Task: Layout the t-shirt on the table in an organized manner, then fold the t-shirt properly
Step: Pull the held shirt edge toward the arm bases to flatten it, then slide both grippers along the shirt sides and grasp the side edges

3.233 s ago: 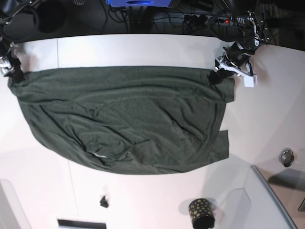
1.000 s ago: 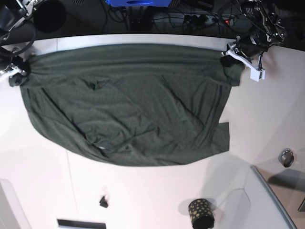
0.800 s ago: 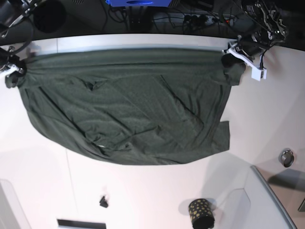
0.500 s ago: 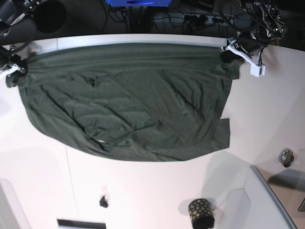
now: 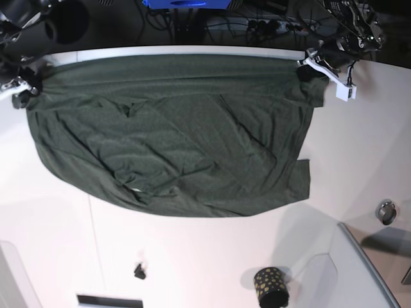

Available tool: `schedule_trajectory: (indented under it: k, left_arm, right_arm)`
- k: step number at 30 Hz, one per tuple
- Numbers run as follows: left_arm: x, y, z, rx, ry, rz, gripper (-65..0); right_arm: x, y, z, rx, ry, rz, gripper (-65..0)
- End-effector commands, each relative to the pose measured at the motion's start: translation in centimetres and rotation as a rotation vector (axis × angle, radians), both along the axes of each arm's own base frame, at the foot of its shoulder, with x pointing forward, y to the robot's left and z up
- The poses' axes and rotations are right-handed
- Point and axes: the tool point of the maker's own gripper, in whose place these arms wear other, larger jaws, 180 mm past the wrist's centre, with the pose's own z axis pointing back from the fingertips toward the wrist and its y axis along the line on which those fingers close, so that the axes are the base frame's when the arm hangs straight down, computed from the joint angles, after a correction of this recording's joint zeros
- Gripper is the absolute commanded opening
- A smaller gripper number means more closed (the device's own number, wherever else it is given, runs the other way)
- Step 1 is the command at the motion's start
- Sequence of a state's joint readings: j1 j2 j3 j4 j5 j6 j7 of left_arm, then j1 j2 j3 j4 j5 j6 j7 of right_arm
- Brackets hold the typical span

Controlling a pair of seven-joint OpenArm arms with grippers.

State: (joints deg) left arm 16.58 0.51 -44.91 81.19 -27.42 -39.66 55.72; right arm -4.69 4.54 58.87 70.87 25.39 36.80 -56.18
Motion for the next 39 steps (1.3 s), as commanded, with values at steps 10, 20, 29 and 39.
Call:
schedule_trajectory:
  k: [10,20,29,39]
  left_arm:
    - [-0.3,1.9,1.6,0.061,-0.014,0.064,-18.6]
    - [-2.1,6.5,3.6,0.151,-0.04,0.208,-4.8]
    - [5.0,4.2,10.2,0.28,-0.246,-0.026,-5.1]
    - [10.5,-3.6,7.3,0.24,-0.215,-0.291,-22.9]
  right_arm:
    - [0.6,-2.4,2.4,-0.085,-0.055,-0.012,-19.5]
    - [0.3,-6.2,8.6,-0.294,-0.148,-0.076,-20.1]
    - [11.3,-2.7,9.7,-0.34,-0.269,0.313,-20.3]
    - [22.5,-1.2,6.7,-0.199,-0.313,0.33,-20.1]
